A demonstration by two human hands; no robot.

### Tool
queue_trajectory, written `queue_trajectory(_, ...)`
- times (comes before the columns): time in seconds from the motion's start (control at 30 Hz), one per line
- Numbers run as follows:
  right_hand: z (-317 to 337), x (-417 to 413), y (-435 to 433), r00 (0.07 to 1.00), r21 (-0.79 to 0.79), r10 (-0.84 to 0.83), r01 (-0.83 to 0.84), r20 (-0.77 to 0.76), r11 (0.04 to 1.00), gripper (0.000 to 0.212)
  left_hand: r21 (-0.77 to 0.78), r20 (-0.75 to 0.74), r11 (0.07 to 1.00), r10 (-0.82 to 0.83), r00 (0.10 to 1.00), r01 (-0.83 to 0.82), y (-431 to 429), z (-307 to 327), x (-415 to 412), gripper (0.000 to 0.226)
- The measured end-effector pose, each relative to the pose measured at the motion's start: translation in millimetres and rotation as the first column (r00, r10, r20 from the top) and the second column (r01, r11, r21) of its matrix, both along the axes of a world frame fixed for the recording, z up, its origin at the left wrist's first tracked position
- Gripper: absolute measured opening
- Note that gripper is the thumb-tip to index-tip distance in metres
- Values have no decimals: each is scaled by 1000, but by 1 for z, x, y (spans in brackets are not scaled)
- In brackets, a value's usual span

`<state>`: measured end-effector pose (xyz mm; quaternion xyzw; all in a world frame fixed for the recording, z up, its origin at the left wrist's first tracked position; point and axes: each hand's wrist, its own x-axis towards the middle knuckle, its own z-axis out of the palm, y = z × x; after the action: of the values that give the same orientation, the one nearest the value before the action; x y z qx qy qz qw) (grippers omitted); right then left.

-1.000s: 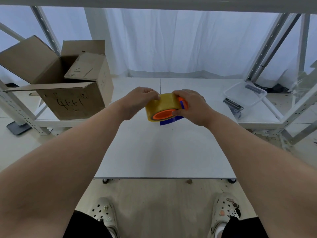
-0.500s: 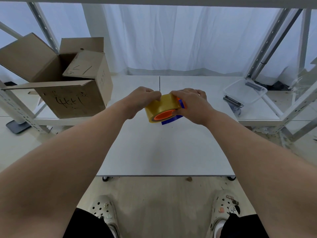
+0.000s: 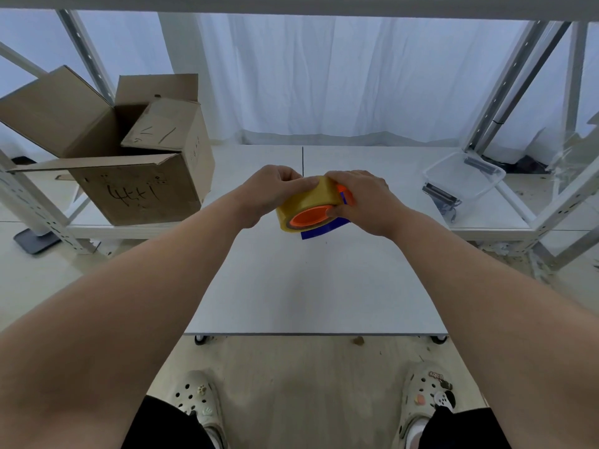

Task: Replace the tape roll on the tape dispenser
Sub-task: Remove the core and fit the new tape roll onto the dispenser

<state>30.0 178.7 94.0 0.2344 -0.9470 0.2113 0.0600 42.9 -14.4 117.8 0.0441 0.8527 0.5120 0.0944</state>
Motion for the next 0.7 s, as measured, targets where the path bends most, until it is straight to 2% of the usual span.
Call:
queue_trajectory(0.13, -1, 0, 3, 995, -124, 50, -39, 88, 992, 55, 97, 45, 990, -110, 993, 105, -5, 5, 1, 22)
queue_trajectory(0.33, -3, 0, 2, 996, -76, 33, -27, 86, 997, 57, 66, 67, 994, -91, 994, 87, -2, 8, 4, 12)
queue_trajectory(0.4, -2, 2, 2, 991, -139, 38, -20, 130, 990, 53, 63, -32, 993, -98, 995, 100, 1, 8, 6, 24)
queue_trajectory(0.43, 0, 4, 3, 983, -210, 46, -7, 178, 978, 50, 13, -104, 992, -122, 987, 124, 2, 8, 8, 30)
queue_trajectory(0.5, 2, 8, 5, 956, -336, 79, 22, 284, 941, 47, -196, -233, 966, -216, 948, 171, 4, 8, 10, 40)
queue_trajectory(0.57, 4, 10, 7, 932, -365, 102, 34, 347, 931, 45, -332, -346, 933, -260, 901, 141, 3, 5, 10, 42)
queue_trajectory(0.7, 7, 13, 5, 895, -379, 147, 27, 421, 925, 41, -254, -477, 967, -123, 870, -3, 1, 3, 11, 31)
